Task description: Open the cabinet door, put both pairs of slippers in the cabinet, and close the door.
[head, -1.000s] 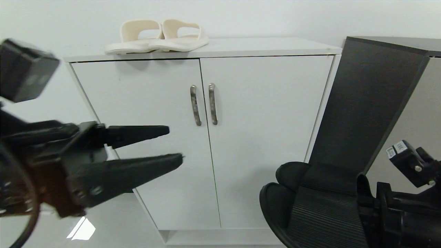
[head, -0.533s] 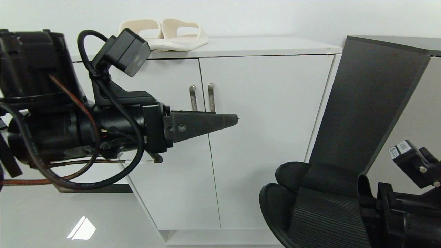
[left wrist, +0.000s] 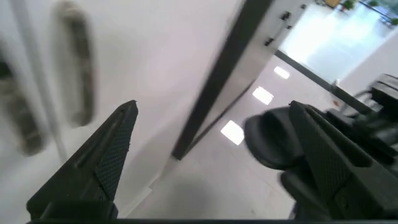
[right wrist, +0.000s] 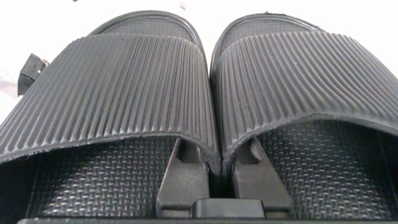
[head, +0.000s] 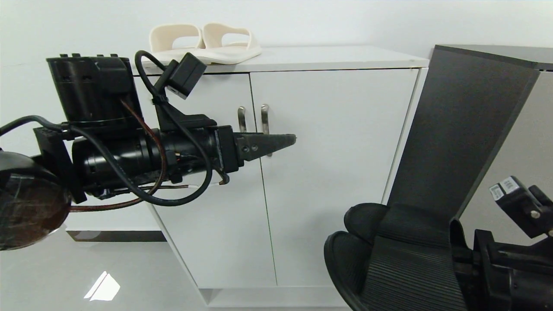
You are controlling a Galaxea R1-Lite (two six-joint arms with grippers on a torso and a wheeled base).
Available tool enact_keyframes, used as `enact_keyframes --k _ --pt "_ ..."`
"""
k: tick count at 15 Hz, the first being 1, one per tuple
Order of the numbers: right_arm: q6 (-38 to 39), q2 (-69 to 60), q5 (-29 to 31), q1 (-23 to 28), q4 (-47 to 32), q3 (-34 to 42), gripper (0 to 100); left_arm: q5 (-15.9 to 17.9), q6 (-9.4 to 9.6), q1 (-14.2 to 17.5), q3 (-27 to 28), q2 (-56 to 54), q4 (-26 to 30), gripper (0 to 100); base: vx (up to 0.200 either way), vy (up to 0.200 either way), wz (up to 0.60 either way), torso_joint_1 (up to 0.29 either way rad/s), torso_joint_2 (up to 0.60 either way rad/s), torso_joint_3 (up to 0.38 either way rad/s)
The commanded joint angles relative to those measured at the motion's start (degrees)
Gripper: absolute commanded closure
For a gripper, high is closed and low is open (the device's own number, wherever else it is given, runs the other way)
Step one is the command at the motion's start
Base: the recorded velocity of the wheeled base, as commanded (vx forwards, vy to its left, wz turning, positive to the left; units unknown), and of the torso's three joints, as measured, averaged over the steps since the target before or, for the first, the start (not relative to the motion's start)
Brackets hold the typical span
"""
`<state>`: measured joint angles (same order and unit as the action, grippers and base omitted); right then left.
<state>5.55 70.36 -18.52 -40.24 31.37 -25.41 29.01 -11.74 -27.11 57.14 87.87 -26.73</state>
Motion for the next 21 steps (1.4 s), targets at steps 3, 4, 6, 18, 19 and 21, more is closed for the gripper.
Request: enact_keyframes --k 3,4,6,18,19,21 --pt "-0.01 0.04 -0.03 -0.10 0.01 0.09 100 0.08 -0.13 3.03 -0.10 2.48 -1.83 0 0.000 0.000 0.00 0.000 0.00 0.000" --pt "-0.01 0.04 -0.03 -0.10 0.01 0.00 100 0.08 -0.13 3.03 -0.01 2.75 -1.83 0 0.000 0.000 0.00 0.000 0.00 0.000" --pt "-0.01 -0.05 -0.03 -0.28 0.01 0.00 100 0.08 -0.13 3.12 0.34 4.15 -2.27 0 0.000 0.000 0.00 0.000 0.00 0.000" --pt "-0.01 0.04 -0.03 -0.54 0.01 0.27 100 -0.10 -0.21 2.94 4.47 8.72 -4.56 100 0.000 0.000 0.00 0.000 0.00 0.000" --pt "-0.01 0.04 -0.03 -0.54 0.01 0.36 100 -0.10 -0.21 2.94 4.39 8.63 -4.56 100 0.000 0.000 0.00 0.000 0.00 0.000" --pt "-0.10 0.04 -0.03 -0.63 0.01 0.44 100 -0.10 -0.13 2.94 3.86 8.19 -4.56 100 0.000 0.000 0.00 0.000 0.00 0.000"
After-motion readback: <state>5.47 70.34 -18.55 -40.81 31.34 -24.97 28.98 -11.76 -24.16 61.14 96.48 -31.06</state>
